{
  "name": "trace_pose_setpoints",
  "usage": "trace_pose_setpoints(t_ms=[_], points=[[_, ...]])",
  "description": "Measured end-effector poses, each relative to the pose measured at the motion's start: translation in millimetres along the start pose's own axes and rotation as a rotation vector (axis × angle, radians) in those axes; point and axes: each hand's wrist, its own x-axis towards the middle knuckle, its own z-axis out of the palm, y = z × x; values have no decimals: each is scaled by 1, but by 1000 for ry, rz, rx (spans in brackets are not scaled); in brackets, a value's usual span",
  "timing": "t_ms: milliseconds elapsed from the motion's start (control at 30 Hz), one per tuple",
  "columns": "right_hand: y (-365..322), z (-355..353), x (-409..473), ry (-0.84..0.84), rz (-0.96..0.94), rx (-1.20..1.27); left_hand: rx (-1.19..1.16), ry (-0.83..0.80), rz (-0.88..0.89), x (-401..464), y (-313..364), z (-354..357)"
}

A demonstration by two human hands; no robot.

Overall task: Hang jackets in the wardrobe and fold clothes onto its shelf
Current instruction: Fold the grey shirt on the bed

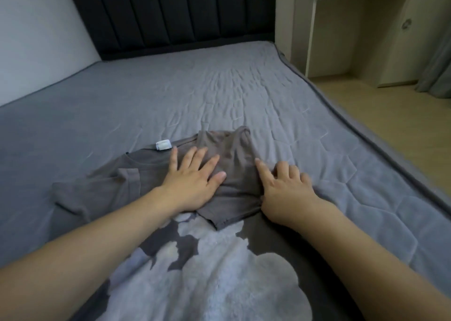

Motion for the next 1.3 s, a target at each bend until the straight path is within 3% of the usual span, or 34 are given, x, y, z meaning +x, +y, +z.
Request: trace_pose_setpoints(t_ms=[67, 200, 300, 500, 600, 767, 867, 1000, 1133, 1233, 1300], points=[[-16, -4, 16, 23, -164, -54, 21, 33, -73, -18, -42, -4], [-52, -14, 78, 209, -304, -54, -37, 135, -444, -12, -126, -10], [-68, -9, 129, 349, -314, -37, -118, 127, -533, -12, -149, 17], [-80, 29, 185, 340, -195, 4, -352, 426, -722, -1, -173, 38], [-79, 36, 183, 483, -168, 17, -355, 444, -700, 3, -179, 39], [-73, 32, 169, 619, -89, 147, -661, 804, -571, -17, -176, 31], [-70, 30, 160, 699, -110, 353, -729, 895, -451, -39, -166, 25], [-63, 28, 154, 745, -35, 603, -539, 801, -209, -54, -169, 20], [-63, 25, 146, 630, -18, 999, -312, 716, -361, -48, -167, 26], [-64, 30, 150, 561, -65, 632, -272, 369, -484, -43, -165, 34], [-62, 38, 156, 441, -93, 361, -235, 244, -522, -43, -166, 44]])
